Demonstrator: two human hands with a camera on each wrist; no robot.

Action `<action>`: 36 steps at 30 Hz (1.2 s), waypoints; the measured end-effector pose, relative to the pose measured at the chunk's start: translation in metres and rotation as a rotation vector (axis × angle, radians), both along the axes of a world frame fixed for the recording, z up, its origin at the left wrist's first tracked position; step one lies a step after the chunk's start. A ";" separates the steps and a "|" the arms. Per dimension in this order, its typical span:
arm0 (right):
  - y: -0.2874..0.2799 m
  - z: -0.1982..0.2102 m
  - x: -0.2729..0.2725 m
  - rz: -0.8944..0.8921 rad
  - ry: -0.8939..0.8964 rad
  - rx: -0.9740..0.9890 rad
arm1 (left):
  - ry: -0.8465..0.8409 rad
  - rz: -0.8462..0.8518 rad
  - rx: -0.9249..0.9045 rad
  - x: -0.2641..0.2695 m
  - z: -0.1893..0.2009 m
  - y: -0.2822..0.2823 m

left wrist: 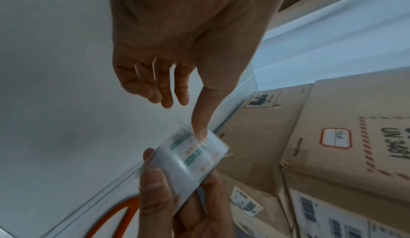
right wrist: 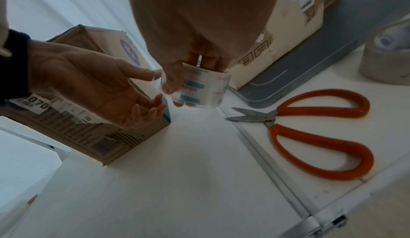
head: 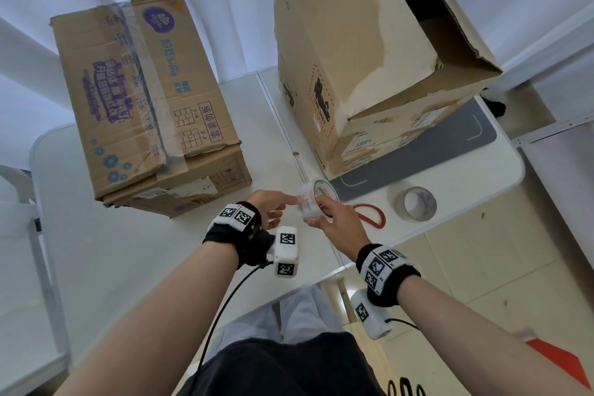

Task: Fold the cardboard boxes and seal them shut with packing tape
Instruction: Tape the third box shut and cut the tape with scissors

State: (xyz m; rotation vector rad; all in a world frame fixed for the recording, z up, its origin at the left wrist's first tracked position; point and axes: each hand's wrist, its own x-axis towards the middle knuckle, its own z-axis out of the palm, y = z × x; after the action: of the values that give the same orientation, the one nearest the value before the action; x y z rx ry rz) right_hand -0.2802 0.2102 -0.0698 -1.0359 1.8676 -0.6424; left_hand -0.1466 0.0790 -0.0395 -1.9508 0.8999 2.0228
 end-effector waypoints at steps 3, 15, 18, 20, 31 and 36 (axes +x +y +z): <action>0.000 -0.005 -0.006 0.089 0.053 0.040 | -0.003 -0.002 0.014 -0.003 -0.003 0.005; 0.001 -0.036 -0.025 0.169 0.431 0.349 | 0.059 0.124 -0.034 0.017 -0.004 0.004; -0.005 -0.041 -0.021 0.175 0.392 0.391 | 0.074 0.171 -0.041 0.031 0.001 0.000; -0.011 -0.041 -0.018 0.218 0.347 0.423 | 0.089 0.200 -0.048 0.041 0.004 -0.001; -0.077 0.020 0.036 0.210 0.497 0.257 | 0.203 0.396 -0.163 0.112 0.043 -0.005; -0.119 0.075 0.093 0.026 0.184 -0.390 | 0.267 0.473 -0.261 0.150 0.065 -0.011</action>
State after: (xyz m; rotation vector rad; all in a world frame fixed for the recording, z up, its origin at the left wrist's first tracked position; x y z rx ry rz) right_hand -0.1875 0.0911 0.0052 -1.4068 1.9246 -0.9489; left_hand 0.0029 0.0681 0.0256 -2.2355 0.8510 2.5951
